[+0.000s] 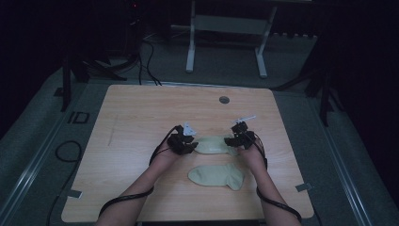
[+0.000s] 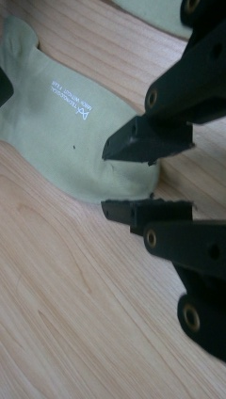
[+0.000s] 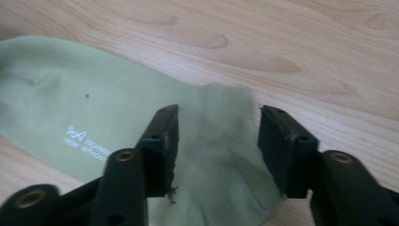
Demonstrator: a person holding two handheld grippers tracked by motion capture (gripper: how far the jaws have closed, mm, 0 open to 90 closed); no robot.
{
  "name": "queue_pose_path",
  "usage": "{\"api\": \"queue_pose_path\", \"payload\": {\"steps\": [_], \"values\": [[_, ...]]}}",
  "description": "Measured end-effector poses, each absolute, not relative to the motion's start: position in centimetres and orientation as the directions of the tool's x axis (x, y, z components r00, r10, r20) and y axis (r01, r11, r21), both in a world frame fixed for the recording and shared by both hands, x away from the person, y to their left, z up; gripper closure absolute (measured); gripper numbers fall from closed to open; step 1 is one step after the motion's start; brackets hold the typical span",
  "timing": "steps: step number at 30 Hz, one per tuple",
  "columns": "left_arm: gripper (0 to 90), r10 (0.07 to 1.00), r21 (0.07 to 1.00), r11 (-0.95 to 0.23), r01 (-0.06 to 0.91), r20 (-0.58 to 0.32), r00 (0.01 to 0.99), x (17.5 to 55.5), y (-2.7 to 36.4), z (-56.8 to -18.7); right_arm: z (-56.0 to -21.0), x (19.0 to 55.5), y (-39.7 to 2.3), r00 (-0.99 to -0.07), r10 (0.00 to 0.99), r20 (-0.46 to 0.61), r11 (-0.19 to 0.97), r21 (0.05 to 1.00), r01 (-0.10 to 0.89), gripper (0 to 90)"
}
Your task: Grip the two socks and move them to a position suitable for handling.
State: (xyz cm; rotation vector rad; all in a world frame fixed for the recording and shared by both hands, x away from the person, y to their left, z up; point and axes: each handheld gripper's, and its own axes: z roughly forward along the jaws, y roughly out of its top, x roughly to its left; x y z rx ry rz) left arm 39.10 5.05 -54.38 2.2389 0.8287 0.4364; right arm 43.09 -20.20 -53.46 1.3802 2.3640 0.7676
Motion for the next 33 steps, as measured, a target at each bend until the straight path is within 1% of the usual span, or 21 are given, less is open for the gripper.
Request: {"api": "queue_pose_path", "payload": {"steps": [2,3,6,8,9,10,12,16,17,18,19,20,21,22,23,24,25,27,30,33], "values": [[67.2,0.667,0.706,-0.559,0.436,0.07,0.742,38.9,5.2,-54.3,-53.4,43.0,-20.2,-0.496,0.868,0.014,0.396,0.582,0.71,44.3],[64.7,0.666,0.704,-0.561,0.436,0.071,0.742,38.8,5.3,-54.3,-53.3,42.9,-20.2,-0.503,0.864,0.022,0.397,0.583,0.709,42.6],[63.7,0.671,0.697,-0.558,0.451,0.059,0.739,38.3,5.7,-54.3,-53.1,42.6,-20.5,-0.51,0.86,0.033,0.393,0.596,0.7,37.4],[59.8,0.671,0.688,-0.562,0.459,0.055,0.74,38.0,5.8,-54.3,-52.9,42.4,-20.7,-0.515,0.855,0.068,0.382,0.59,0.711,34.0],[59.8,0.669,0.683,-0.568,0.46,0.058,0.741,37.9,5.9,-54.3,-52.9,42.3,-20.7,-0.528,0.845,0.085,0.386,0.585,0.713,31.5],[59.7,0.668,0.682,-0.573,0.454,0.068,0.741,37.7,6.0,-54.2,-52.7,42.0,-20.4,-0.556,0.828,0.074,0.419,0.578,0.7,29.8],[58.7,0.669,0.682,-0.569,0.46,0.059,0.741,37.5,6.2,-54.1,-52.6,41.6,-20.2,-0.572,0.818,0.07,0.435,0.575,0.693,29.1],[57.4,0.673,0.693,-0.554,0.461,0.046,0.738,37.0,6.7,-53.8,-52.3,40.9,-20.1,-0.579,0.812,0.076,0.432,0.589,0.683,28.3],[57.2,0.674,0.694,-0.553,0.461,0.047,0.737,36.8,6.8,-53.8,-52.2,40.7,-20.2,-0.579,0.812,0.075,0.432,0.59,0.682,26.8],[57.1,0.675,0.691,-0.554,0.464,0.047,0.736,36.7,6.9,-53.8,-52.0,40.2,-20.4,-0.574,0.815,0.073,0.424,0.601,0.678,21.4],[57.1,0.675,0.684,-0.559,0.468,0.048,0.736,36.5,6.9,-53.8,-52.0,40.2,-20.4,-0.574,0.815,0.073,0.424,0.601,0.678,21.4],[55.6,0.677,0.681,-0.562,0.469,0.053,0.734,36.4,6.9,-54.0,-51.9,39.9,-20.5,-0.57,0.819,0.064,0.42,0.609,0.673,19.4],[55.5,0.676,0.674,-0.568,0.472,0.054,0.735,36.4,6.9,-54.0,-51.7,39.6,-20.7,-0.561,0.826,0.06,0.409,0.621,0.668,19.4],[55.5,0.681,0.674,-0.563,0.479,0.05,0.731,36.3,7.0,-54.1,-51.4,38.9,-21.1,-0.561,0.825,0.072,0.399,0.628,0.668,27.3],[55.5,0.684,0.674,-0.559,0.483,0.047,0.728,36.2,7.1,-54.1,-51.3,38.8,-21.4,-0.562,0.82,0.105,0.389,0.618,0.683,25.5],[55.5,0.687,0.678,-0.55,0.487,0.035,0.726,36.0,7.2,-54.1,-51.3,38.8,-21.4,-0.562,0.82,0.105,0.389,0.618,0.683,25.5],[55.5,0.682,0.677,-0.553,0.486,0.032,0.731,35.9,7.3,-54.1,-51.1,38.1,-22.0,-0.565,0.819,0.098,0.38,0.644,0.664,32.5],[55.5,0.678,0.678,-0.553,0.485,0.028,0.734,35.6,7.3,-54.1,-51.0,37.8,-22.1,-0.567,0.82,0.083,0.386,0.65,0.654,32.5],[54.8,0.674,0.68,-0.552,0.483,0.022,0.738,35.1,7.4,-54.1,-51.1,37.1,-22.8,-0.574,0.812,0.101,0.382,0.652,0.655,32.6],[54.7,0.666,0.678,-0.56,0.477,0.026,0.745,34.5,7.3,-54.0,-51.4,36.3,-23.3,-0.586,0.805,0.093,0.4,0.645,0.651,32.7]]}}
